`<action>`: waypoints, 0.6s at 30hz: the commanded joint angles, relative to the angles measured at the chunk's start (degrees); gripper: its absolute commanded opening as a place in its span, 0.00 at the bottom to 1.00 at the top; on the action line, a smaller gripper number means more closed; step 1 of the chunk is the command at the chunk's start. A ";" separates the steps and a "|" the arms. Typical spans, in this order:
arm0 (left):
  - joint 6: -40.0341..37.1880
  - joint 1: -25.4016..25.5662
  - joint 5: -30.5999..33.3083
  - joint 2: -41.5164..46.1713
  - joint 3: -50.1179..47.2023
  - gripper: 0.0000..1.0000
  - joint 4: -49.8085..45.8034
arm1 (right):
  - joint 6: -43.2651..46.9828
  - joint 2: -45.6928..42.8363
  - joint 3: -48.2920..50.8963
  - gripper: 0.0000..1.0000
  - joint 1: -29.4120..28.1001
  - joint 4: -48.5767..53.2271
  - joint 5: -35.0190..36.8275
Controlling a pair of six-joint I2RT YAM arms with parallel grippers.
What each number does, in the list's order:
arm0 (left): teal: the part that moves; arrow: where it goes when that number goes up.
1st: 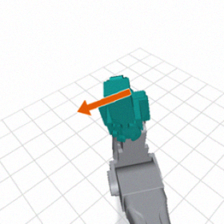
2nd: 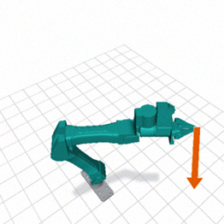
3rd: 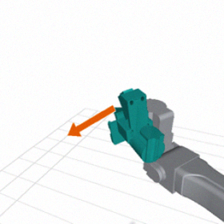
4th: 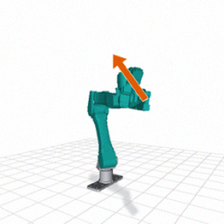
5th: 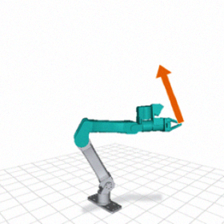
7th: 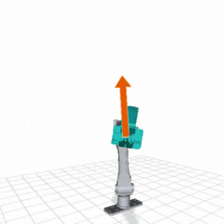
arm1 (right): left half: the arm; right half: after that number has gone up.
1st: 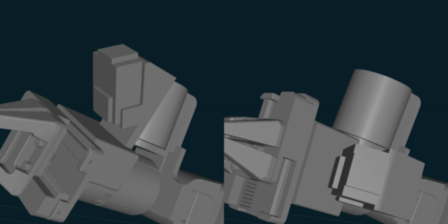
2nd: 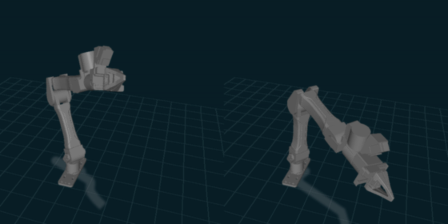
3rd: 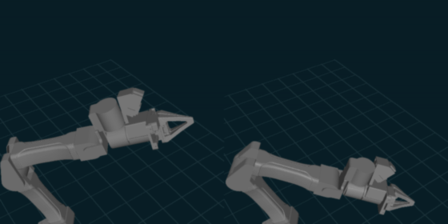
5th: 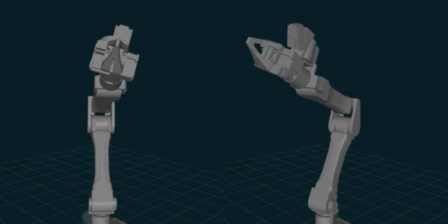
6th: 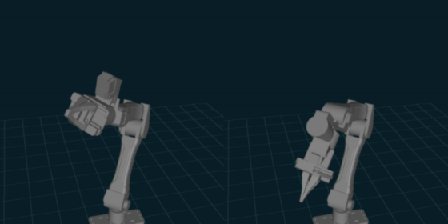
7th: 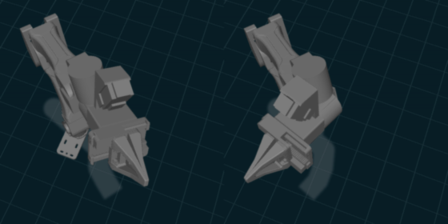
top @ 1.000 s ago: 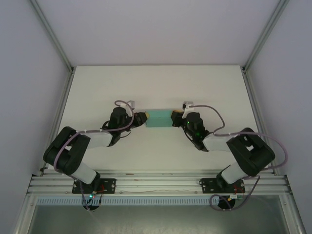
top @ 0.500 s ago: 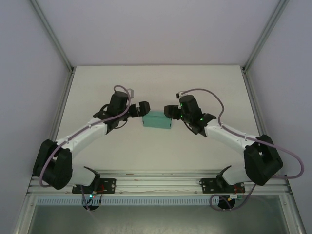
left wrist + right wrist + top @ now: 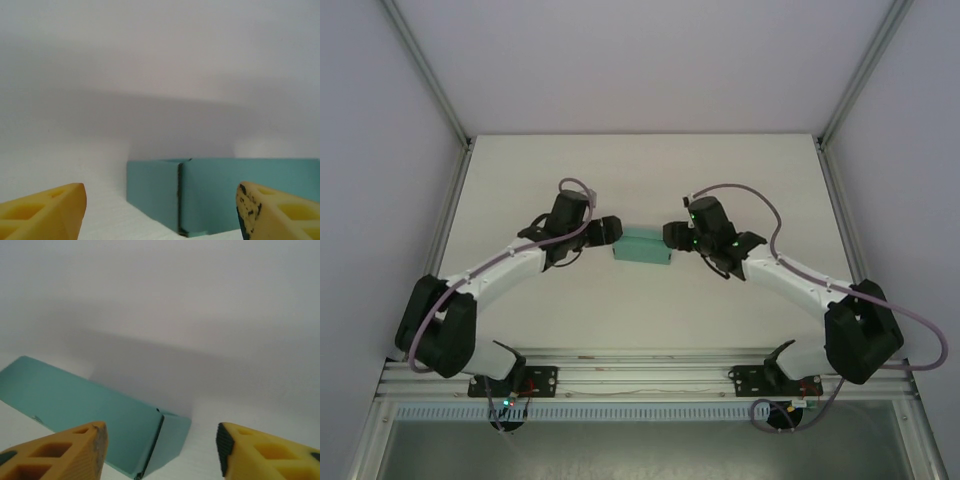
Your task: Assemble paper box
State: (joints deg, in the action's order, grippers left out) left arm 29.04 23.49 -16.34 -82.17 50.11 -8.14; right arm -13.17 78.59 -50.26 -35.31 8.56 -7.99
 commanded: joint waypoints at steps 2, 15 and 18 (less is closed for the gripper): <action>1.00 -1.29 -2.80 -1.30 -1.95 0.69 0.78 | -2.33 2.00 2.49 0.53 -0.03 -0.35 0.38; 3.00 -3.77 -4.69 -2.85 -11.16 0.38 6.14 | -8.79 5.88 7.14 0.25 0.99 -0.47 -0.39; 4.29 -3.90 -5.34 -3.85 -13.51 0.19 8.95 | -9.94 5.94 8.40 0.21 1.01 -0.86 -1.13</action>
State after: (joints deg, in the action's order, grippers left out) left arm 32.77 20.93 -25.45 -82.85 41.47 6.72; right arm -21.39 82.13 -45.74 -35.16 -0.43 -10.46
